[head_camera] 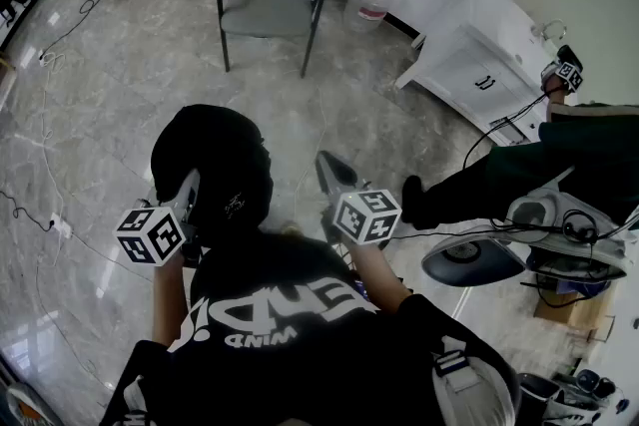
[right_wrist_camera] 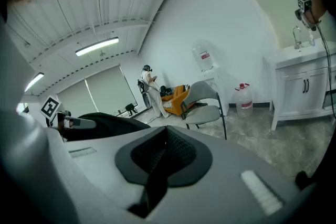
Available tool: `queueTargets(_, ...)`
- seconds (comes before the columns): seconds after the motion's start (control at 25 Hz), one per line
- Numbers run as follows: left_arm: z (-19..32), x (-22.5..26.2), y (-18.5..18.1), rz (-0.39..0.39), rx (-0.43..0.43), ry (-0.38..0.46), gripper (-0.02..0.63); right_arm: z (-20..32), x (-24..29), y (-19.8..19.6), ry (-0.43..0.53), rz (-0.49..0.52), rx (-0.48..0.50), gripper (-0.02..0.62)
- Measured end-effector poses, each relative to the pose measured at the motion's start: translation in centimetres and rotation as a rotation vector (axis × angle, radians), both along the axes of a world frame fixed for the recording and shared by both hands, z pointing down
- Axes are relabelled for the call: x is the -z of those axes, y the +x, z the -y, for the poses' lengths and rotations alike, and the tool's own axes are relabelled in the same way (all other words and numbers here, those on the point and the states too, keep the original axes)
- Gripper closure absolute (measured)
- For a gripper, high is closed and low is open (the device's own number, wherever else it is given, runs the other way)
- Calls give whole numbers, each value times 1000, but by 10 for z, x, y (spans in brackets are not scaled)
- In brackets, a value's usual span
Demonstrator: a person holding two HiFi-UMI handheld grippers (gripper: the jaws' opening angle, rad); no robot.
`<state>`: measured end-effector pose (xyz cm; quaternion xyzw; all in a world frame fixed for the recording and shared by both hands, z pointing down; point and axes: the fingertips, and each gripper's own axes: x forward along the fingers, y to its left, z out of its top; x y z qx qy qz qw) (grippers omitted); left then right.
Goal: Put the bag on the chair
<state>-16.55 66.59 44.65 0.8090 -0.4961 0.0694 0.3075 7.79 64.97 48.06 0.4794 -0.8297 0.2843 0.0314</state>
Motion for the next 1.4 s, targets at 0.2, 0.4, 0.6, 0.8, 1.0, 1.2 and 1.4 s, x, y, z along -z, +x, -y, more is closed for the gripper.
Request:
queueTargets(0.2,18,3,1,2,-5,-5,574,18,4,-2,-11,2,-1,595)
queueTargets(0.4,40,2,-2,6,-28,-15,574,38,2,-7,-34,7,-19,595)
queueTargets(0.6,44,3,-33,-17,-62,-14,574,39,3,-41,-34,2,-52,595)
queueTargets(0.8,65,0,-53,-7,-105,-5,574,48,-1,-65,-29,14,-86,595)
queueTargets(1.0,86,-8,-65,-4,-116,-30,574,61,-1,-81,-30,21,-99,595)
queueTargets(1.2,115,-15,-64,-18,-111,-37,574,90,-8,-78,-38,27,-108,595)
queueTargets(1.4,150,-21,-67,-27,-106,-36,574,137,-15,-90,-37,27,-86,595)
